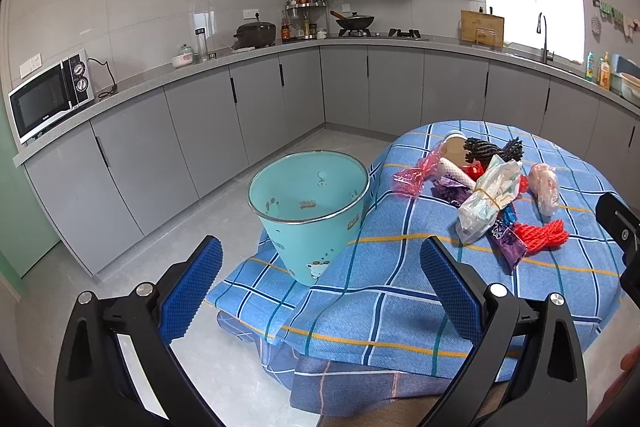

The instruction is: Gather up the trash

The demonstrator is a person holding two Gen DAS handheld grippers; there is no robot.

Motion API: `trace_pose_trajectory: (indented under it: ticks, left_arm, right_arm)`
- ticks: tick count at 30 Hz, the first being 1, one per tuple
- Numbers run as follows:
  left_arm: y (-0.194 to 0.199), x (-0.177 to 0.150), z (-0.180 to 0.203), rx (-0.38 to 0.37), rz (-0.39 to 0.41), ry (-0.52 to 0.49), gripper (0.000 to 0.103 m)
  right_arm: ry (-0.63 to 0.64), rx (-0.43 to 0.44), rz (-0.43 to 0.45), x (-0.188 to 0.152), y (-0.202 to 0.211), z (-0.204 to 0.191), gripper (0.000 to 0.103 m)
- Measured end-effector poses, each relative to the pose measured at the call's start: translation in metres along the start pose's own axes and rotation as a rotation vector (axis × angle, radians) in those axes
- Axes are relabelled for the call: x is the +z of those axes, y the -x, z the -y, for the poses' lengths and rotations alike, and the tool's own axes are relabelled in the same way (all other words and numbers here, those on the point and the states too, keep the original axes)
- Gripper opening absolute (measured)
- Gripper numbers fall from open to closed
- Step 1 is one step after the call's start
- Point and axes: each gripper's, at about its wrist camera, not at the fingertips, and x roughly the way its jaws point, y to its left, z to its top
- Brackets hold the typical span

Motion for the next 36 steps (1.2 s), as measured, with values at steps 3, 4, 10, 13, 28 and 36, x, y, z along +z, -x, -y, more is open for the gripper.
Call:
trace_pose_trajectory:
  ticks: [3, 4, 10, 13, 28, 36]
  left_arm:
    - [-0.0002, 0.0001, 0.0, 0.0, 0.001, -0.001, 0.097]
    - [-0.0001, 0.0002, -0.0003, -0.001, 0.0, -0.001, 0.097]
    - [-0.0004, -0.0002, 0.0002, -0.001, 0.0, 0.0, 0.097]
    - [-0.0008, -0.0003, 0.0006, 0.0, 0.001, -0.001, 0.097]
    - [-0.0009, 0.0, 0.0006, -0.001, 0.0, -0.002, 0.097]
    - [-0.001, 0.0002, 0.0, 0.0, -0.001, 0.0, 0.097]
  right_arm:
    - [-0.001, 0.0, 0.002, -0.0002, -0.0006, 0.0001, 0.099]
    - [-0.001, 0.0, 0.003, -0.0001, -0.0004, 0.0001, 0.099]
    - [-0.001, -0.002, 0.004, 0.0009, -0.0011, 0.0007, 0.099]
    - [0.0, -0.002, 0.005, 0.0006, -0.001, 0.0004, 0.099]
    - [0.0, -0.002, 0.006, 0.0009, -0.001, 0.0008, 0.099]
    - [-0.004, -0.006, 0.01, 0.0042, -0.0006, 0.0024, 0.099]
